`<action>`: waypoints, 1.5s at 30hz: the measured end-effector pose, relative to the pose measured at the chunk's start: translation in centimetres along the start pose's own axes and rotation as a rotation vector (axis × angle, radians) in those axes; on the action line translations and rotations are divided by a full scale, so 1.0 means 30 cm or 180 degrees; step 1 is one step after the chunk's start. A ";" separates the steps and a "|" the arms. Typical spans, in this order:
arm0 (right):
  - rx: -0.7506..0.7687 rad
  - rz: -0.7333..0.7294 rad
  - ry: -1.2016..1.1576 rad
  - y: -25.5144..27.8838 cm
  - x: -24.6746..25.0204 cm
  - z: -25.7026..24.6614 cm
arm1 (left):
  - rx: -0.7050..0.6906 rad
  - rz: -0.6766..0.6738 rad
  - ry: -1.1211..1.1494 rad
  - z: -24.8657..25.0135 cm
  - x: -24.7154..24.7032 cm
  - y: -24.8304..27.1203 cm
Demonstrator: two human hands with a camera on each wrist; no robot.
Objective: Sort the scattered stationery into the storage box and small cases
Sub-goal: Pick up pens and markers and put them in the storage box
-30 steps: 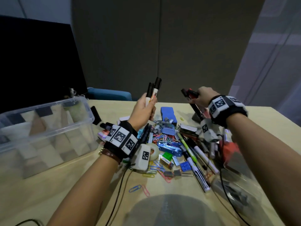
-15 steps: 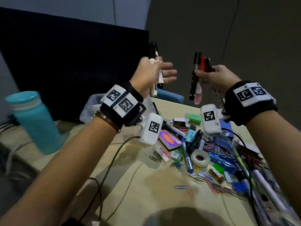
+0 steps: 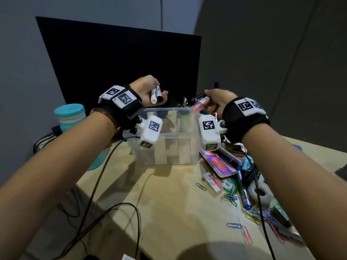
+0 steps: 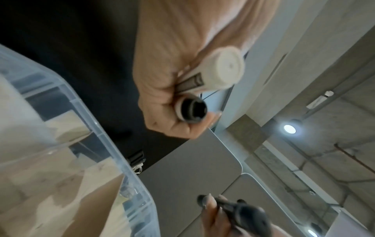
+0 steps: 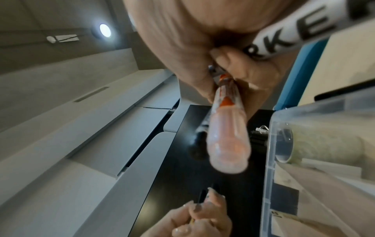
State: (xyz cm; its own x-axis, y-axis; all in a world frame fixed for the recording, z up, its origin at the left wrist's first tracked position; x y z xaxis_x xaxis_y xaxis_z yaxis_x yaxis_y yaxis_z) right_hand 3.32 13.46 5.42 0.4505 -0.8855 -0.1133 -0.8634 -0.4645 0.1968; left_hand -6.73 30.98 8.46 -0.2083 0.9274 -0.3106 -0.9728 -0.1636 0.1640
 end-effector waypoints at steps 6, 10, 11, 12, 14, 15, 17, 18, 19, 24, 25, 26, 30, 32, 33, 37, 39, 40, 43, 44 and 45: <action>-0.0565 -0.0673 -0.0287 0.011 -0.021 0.060 | 0.0482 -0.0109 -0.0090 -0.040 0.048 0.006; -0.0839 -0.0759 -0.0182 -0.004 -0.027 0.061 | 0.0449 -0.0202 -0.0109 -0.043 0.043 -0.003; -0.0882 -0.0772 -0.0131 -0.009 -0.031 0.058 | 0.0427 -0.0209 -0.0107 -0.043 0.042 -0.007; -0.0901 -0.0791 -0.0059 -0.013 -0.036 0.054 | 0.0413 -0.0208 -0.0130 -0.044 0.042 -0.013; -0.0921 -0.0866 0.0093 -0.016 -0.049 0.050 | 0.0391 -0.0147 -0.0222 -0.046 0.045 -0.022; -0.0956 -0.0905 0.0124 -0.016 -0.057 0.053 | 0.0365 -0.0081 -0.0248 -0.045 0.052 -0.027; -0.1044 -0.0960 0.0176 -0.014 -0.069 0.057 | 0.0351 0.0074 -0.0201 -0.044 0.073 -0.035; -0.1056 -0.0976 0.0285 -0.014 -0.075 0.057 | 0.0394 0.0107 -0.0166 -0.046 0.082 -0.037; -0.1068 -0.0990 0.0433 -0.013 -0.081 0.054 | 0.0467 0.0090 -0.0152 -0.050 0.085 -0.035; -0.1090 -0.0916 0.1006 -0.021 -0.093 0.025 | 0.0548 -0.0158 0.0077 -0.058 0.067 -0.018; -0.1115 -0.0899 0.1119 -0.022 -0.092 0.021 | 0.0526 -0.0188 0.0132 -0.056 0.062 -0.017; -0.1139 -0.0895 0.1218 -0.023 -0.091 0.018 | 0.0528 -0.0206 0.0138 -0.056 0.059 -0.017; -0.1006 -0.0916 0.1285 -0.026 -0.104 0.001 | 0.0693 -0.0281 -0.0082 -0.071 0.037 -0.007; -0.0862 -0.0931 0.1113 -0.030 -0.120 -0.009 | 0.0796 -0.0299 -0.0163 -0.080 0.033 -0.006; -0.0843 -0.0961 0.1024 -0.028 -0.133 -0.007 | 0.0829 -0.0302 -0.0198 -0.084 0.038 -0.010; -0.0852 -0.1066 0.0993 -0.029 -0.185 0.011 | 0.0804 -0.0122 -0.0296 -0.081 0.089 -0.039; -0.0926 -0.1115 0.1060 -0.022 -0.209 0.026 | 0.0803 -0.0049 -0.0371 -0.075 0.115 -0.043; -0.0967 -0.1133 0.1071 -0.017 -0.219 0.033 | 0.0834 -0.0041 -0.0386 -0.074 0.124 -0.037; -0.1116 -0.1197 0.1004 -0.011 -0.234 0.047 | 0.0927 -0.0063 -0.0429 -0.071 0.141 -0.018; -0.1165 -0.1221 0.0985 -0.016 -0.234 0.050 | 0.0953 -0.0092 -0.0453 -0.068 0.144 -0.015; -0.1200 -0.1217 0.0980 -0.024 -0.231 0.052 | 0.0977 -0.0135 -0.0494 -0.066 0.144 -0.014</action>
State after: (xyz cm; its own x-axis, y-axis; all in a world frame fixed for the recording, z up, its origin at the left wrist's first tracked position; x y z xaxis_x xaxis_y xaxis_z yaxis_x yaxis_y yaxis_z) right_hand 0.45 19.94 4.54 0.8056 -0.5916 0.0313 -0.5136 -0.6710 0.5347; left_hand -7.43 34.39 5.21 -0.1274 0.9752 -0.1809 -0.8995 -0.0368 0.4353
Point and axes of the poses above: each hand's wrist, its own y-axis away from the middle knuckle, its own x-axis out of the back of the hand, z = x × y, the point moved 6 cm from there along -y, towards the middle knuckle, and after that the axes turned 10 degrees about -z, right-handed, at the moved point
